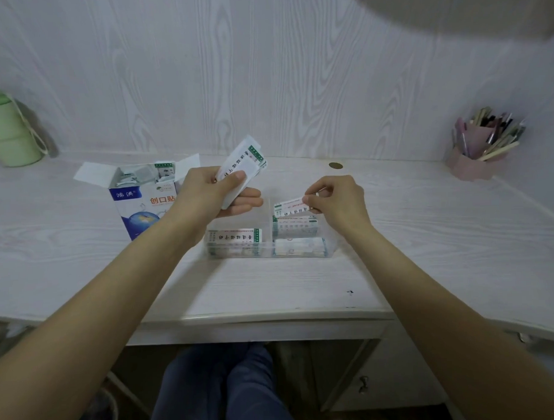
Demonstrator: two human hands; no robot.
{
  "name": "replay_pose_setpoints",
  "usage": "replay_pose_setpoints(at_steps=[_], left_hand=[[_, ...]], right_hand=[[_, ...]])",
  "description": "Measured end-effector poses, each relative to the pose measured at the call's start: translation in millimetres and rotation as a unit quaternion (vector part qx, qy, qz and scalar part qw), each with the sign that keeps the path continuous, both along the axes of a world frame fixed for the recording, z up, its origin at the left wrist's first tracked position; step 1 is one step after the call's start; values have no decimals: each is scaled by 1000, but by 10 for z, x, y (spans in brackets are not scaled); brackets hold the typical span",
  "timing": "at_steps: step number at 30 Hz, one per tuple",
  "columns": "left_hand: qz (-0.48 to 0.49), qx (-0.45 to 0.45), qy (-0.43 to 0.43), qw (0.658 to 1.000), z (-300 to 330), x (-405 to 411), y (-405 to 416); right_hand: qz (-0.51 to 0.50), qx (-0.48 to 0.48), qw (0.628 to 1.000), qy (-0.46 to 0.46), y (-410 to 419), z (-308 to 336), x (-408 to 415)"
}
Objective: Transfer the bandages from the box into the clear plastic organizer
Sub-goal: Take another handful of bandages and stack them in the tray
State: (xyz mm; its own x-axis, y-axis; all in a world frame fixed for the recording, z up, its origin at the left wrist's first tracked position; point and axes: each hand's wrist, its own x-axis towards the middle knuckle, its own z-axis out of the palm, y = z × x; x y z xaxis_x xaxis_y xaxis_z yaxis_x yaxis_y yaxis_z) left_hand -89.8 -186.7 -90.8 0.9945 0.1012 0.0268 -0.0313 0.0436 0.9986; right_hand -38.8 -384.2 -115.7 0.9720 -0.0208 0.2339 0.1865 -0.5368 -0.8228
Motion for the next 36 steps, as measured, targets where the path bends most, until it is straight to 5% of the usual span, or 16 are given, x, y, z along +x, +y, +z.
replay_pose_setpoints(at_steps=[9, 14, 16, 18, 21, 27, 36], left_hand=[[-13, 5, 1, 1000, 21, -4, -32], [-20, 17, 4, 1000, 23, 1, -30], [-22, 12, 12, 1000, 16, -2, -31], [-31, 2, 19, 999, 8, -5, -49], [-58, -31, 42, 997, 18, -20, -131], [-82, -17, 34, 996, 28, -28, -198], [-17, 8, 6, 1000, -18, 43, -169]], right_hand=[[-6, -278, 960, 6, 103, -18, -45], [-6, -318, 948, 16, 105, 4, -15], [18, -236, 972, -10, 113, 28, -34], [65, -46, 997, -17, 157, 117, -114], [129, 138, 980, 58, 231, 207, -221], [119, 264, 952, 96, 230, 159, -231], [107, 260, 956, 80, 204, 175, -248]])
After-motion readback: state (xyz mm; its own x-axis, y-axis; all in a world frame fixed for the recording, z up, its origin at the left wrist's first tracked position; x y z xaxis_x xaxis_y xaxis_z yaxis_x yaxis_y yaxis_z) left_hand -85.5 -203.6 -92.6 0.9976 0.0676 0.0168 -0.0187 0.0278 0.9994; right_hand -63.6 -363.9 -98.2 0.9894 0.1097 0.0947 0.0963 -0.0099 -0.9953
